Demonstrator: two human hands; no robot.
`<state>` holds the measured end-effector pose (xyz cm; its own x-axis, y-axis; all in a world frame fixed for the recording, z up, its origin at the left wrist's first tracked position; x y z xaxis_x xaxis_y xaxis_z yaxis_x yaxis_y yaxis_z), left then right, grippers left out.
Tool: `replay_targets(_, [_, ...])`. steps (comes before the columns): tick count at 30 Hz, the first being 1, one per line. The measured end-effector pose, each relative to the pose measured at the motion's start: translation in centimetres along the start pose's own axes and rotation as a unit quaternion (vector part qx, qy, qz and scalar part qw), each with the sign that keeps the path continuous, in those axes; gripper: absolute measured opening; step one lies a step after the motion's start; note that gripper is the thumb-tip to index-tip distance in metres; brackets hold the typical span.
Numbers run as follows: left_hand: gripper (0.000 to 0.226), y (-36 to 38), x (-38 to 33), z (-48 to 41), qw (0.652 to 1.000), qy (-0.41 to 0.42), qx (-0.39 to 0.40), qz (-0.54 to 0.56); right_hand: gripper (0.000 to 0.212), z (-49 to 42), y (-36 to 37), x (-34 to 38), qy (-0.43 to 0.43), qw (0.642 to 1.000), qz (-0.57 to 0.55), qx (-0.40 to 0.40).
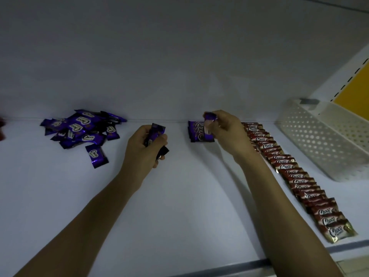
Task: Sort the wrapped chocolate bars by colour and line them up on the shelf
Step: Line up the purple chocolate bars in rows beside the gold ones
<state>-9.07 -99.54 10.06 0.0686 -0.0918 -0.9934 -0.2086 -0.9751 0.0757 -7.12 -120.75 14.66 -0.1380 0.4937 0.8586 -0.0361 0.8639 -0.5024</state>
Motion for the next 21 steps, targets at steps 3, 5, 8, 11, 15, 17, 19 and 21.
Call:
replay_targets(3, [0.008, 0.0, 0.0, 0.0, 1.000, 0.002, 0.001, -0.005, 0.017, -0.1, 0.7, -0.3, 0.007, 0.977, 0.209, 0.031])
replay_targets(5, [0.009, 0.0, 0.0, 0.0, 1.000, 0.003, 0.003, -0.008, 0.019, -0.1, 1.6, -0.8, 0.012, 0.962, 0.260, 0.083])
replay_targets(8, [0.009, 0.1, 0.1, -0.1, 1.000, 0.004, 0.005, -0.012, 0.025, 0.1, 2.5, -0.7, 0.006, 0.951, 0.285, 0.122])
replay_targets(11, [0.009, 0.0, 0.2, -0.2, 1.000, 0.001, 0.005, -0.010, 0.028, 0.3, 1.7, -0.2, 0.006, 0.932, 0.350, 0.097])
replay_targets(15, [0.010, 0.0, 0.3, -0.2, 1.000, 0.001, 0.006, -0.009, 0.014, 0.4, 1.0, -1.2, 0.056, 0.924, 0.354, 0.130])
replay_targets(17, [0.012, 0.0, 0.3, -0.3, 1.000, 0.003, 0.005, -0.015, 0.013, 0.3, 1.0, -1.3, 0.056, 0.926, 0.353, 0.122])
replay_targets(19, [0.014, -0.1, 0.3, -0.3, 1.000, 0.006, 0.005, -0.019, 0.016, 0.1, 0.8, -1.0, 0.038, 0.925, 0.371, 0.078])
replay_targets(21, [0.021, 0.0, 0.3, -0.3, 1.000, 0.007, 0.016, -0.017, 0.019, 0.0, 0.7, -0.8, 0.023, 0.919, 0.391, 0.040])
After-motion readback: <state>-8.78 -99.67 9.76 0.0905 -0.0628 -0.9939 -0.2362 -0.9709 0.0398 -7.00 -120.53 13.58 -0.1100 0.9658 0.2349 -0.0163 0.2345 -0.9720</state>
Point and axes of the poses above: each hand's wrist, its own z-axis away from the middle knuckle, its own y-axis out of the palm, x = y × z, the point moved 8 cm from there along -z, towards the middle knuckle, and after that the axes turned 14 degrees about x, right-handed, at the moved point
